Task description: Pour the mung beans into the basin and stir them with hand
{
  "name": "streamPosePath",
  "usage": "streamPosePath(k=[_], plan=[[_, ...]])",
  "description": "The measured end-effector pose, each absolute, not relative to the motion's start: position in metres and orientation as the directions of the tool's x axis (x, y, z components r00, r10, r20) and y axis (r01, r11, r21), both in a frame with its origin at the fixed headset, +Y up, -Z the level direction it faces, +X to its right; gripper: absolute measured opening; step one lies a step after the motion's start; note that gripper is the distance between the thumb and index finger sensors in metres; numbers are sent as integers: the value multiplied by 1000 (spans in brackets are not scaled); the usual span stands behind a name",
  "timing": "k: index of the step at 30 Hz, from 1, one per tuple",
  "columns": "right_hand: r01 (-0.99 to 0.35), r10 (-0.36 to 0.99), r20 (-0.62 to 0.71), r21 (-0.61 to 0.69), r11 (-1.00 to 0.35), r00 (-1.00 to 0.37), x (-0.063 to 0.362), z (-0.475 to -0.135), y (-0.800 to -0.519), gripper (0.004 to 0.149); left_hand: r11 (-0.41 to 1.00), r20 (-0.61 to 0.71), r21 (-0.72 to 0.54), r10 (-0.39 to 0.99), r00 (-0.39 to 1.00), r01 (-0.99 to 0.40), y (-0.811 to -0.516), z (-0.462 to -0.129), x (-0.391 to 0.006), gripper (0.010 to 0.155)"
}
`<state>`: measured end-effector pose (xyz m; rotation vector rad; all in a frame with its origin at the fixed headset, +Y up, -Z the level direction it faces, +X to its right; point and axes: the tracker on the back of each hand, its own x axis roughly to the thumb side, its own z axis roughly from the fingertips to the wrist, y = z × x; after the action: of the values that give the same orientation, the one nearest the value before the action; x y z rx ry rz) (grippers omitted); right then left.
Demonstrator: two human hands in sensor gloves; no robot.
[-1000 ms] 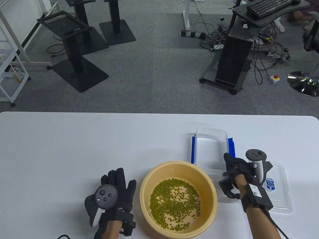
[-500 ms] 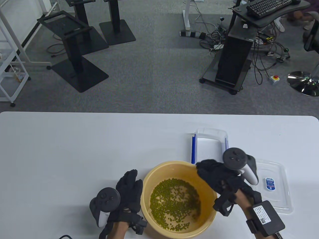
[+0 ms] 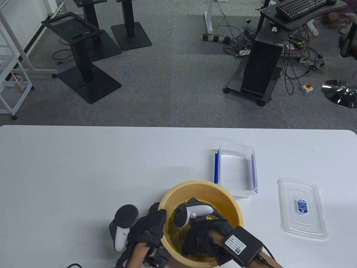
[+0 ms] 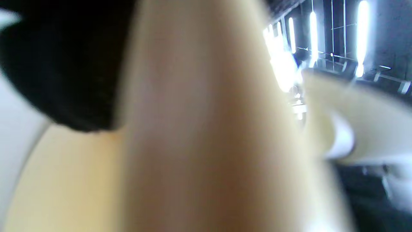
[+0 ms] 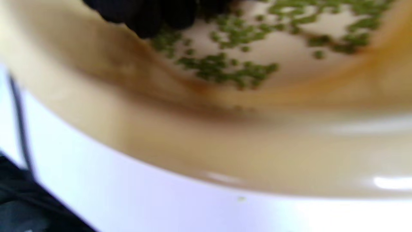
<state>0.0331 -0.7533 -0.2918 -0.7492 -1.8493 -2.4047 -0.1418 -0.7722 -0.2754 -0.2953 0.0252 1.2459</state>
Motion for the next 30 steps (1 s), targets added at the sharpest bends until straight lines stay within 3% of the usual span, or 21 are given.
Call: streamPosePath(k=[2, 4, 6, 8, 15, 21, 26, 30], plan=[[314, 197, 400, 880, -356, -895, 18, -299, -760, 62, 289, -172, -207, 930, 326, -935, -772, -275, -142, 66], [304, 218, 427, 847, -436, -878, 15, -307, -766, 63, 293, -174, -203, 928, 329, -934, -773, -276, -144, 64], [313, 110, 456, 748, -585, -883, 16, -322, -768, 67, 281, -180, -207, 931, 318, -937, -773, -277, -145, 64], [322, -18, 398, 714, -621, -917, 22, -338, -774, 70, 299, -173, -208, 926, 336, -931, -772, -277, -144, 64], [109, -7, 123, 849, -518, -992, 58, -373, -770, 66, 304, -177, -211, 923, 342, -929, -772, -277, -144, 65], [104, -70, 77, 776, -622, -995, 94, -373, -765, 70, 299, -179, -209, 925, 337, -931, -772, -277, -144, 65], [15, 32, 32, 906, -424, -999, 106, -348, -768, 68, 304, -180, -206, 923, 341, -930, -772, -277, -144, 65], [87, 72, 121, 927, -364, -990, 91, -326, -768, 66, 309, -180, -207, 921, 347, -928, -771, -277, -144, 66]])
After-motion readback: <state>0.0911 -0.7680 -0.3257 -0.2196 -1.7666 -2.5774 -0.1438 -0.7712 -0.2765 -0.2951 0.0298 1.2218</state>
